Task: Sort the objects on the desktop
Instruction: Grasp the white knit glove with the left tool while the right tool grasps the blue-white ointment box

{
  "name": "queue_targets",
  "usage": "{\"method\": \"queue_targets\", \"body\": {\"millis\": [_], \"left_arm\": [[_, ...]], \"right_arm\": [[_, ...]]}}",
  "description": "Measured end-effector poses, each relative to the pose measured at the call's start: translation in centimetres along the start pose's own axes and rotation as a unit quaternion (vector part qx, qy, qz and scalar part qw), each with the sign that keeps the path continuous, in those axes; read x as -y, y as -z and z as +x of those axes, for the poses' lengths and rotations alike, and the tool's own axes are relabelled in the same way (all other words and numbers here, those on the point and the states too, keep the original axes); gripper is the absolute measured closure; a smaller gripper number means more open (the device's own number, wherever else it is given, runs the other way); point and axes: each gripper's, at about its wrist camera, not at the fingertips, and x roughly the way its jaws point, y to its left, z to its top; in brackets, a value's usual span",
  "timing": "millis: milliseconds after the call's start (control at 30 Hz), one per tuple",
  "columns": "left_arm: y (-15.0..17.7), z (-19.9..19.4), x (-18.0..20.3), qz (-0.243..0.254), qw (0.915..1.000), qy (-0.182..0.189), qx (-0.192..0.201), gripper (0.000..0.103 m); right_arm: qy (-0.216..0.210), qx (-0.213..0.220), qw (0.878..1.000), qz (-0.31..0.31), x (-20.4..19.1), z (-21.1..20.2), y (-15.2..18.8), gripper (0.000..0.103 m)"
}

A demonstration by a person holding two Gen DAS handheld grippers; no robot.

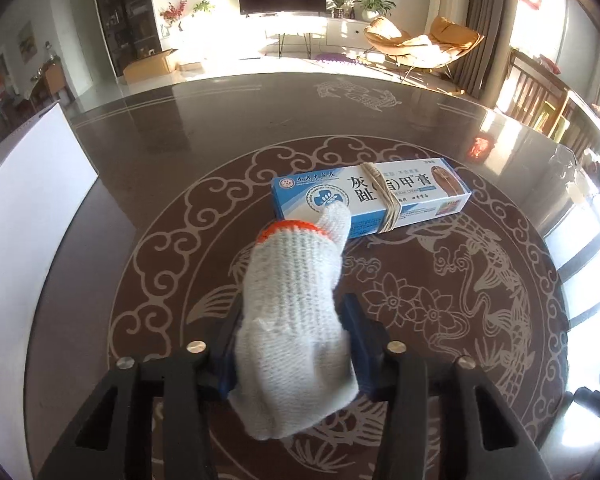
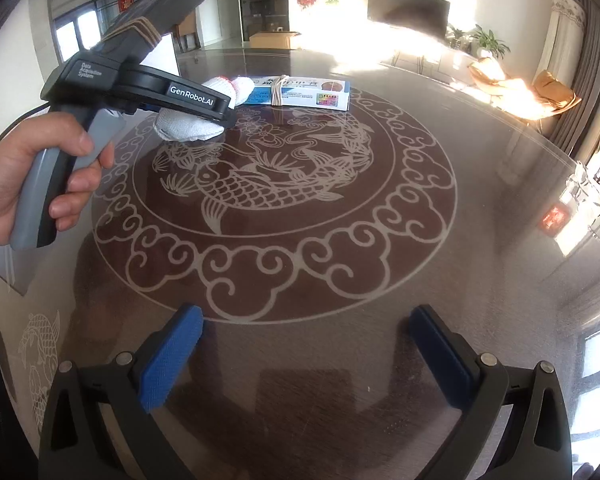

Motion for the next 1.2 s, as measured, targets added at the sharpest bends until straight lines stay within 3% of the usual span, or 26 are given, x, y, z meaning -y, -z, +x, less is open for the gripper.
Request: {"method": "queue_targets", "body": {"millis": [167, 233, 267, 333, 400, 500, 633, 767, 867, 900, 1000, 1133, 1167, 1200], "left_arm": [[3.9, -2.9, -2.8, 0.008, 0.9999, -0.009, 0.004, 0.066], [6.2, -4.3, -3.9, 0.017, 0.9998, -0.006, 0.002, 0.066], [7.1, -4.9, -4.4, 0.02, 0.9998, -0.006, 0.004, 0.066], [8.6, -5.9, -5.1, 0.015, 0.9999, -0.002, 0.003, 0.066], [9.5, -6.5, -5.7, 0.002, 1.0, 0.001, 0.004, 0.066], [10.5, -7.0, -6.3, -0.016, 0.9998, 0.005, 0.015, 0.066], [11.3, -7.3, -6.4, -0.021, 0.9993, 0.006, 0.03, 0.066], [11.8, -7.5, -6.9, -0.032, 0.9986, 0.01, 0.041, 0.066], [11.9, -7.5, -7.0, -0.042, 0.9982, 0.011, 0.042, 0.066], [11.9, -7.5, -7.0, -0.046, 0.998, 0.01, 0.042, 0.066], [12.5, -8.0, -7.1, -0.055, 0.9976, 0.01, 0.04, 0.066], [13.3, -8.4, -6.9, -0.052, 0.9979, -0.006, 0.038, 0.062], [13.2, -8.3, -6.7, -0.049, 0.9981, -0.014, 0.035, 0.051], [13.1, -8.0, -6.4, -0.043, 0.9984, -0.023, 0.027, 0.034]], "right_arm": [[-0.01, 0.001, 1.0, -0.003, 0.1, 0.0, -0.1, 0.0], [-0.1, 0.005, 0.994, -0.052, 0.0, 0.2, -1.2, 0.0], [-0.136, 0.001, 0.988, -0.078, 0.0, 0.8, -2.5, 0.001], [-0.113, 0.023, 0.985, -0.13, -0.2, 1.9, -6.4, 0.001], [-0.123, 0.054, 0.974, -0.182, -0.3, 3.3, -11.4, 0.0], [-0.109, 0.027, 0.958, -0.262, -1.2, 7.5, -18.8, 0.0], [-0.124, -0.042, 0.943, -0.305, -1.7, 12.5, -23.4, 0.0], [-0.151, -0.114, 0.939, -0.286, -1.4, 15.1, -22.9, 0.008], [-0.156, -0.088, 0.952, -0.249, -1.0, 13.7, -21.4, 0.042], [-0.153, -0.078, 0.957, -0.233, -1.1, 12.9, -20.7, 0.061], [-0.15, -0.062, 0.972, -0.17, -1.5, 10.3, -17.2, 0.061], [-0.124, -0.027, 0.981, -0.15, -3.7, 6.1, -11.2, 0.059], [-0.123, -0.019, 0.981, -0.147, -4.1, 5.5, -10.2, 0.054], [-0.125, -0.014, 0.981, -0.147, -4.4, 5.2, -9.6, 0.033]]}}
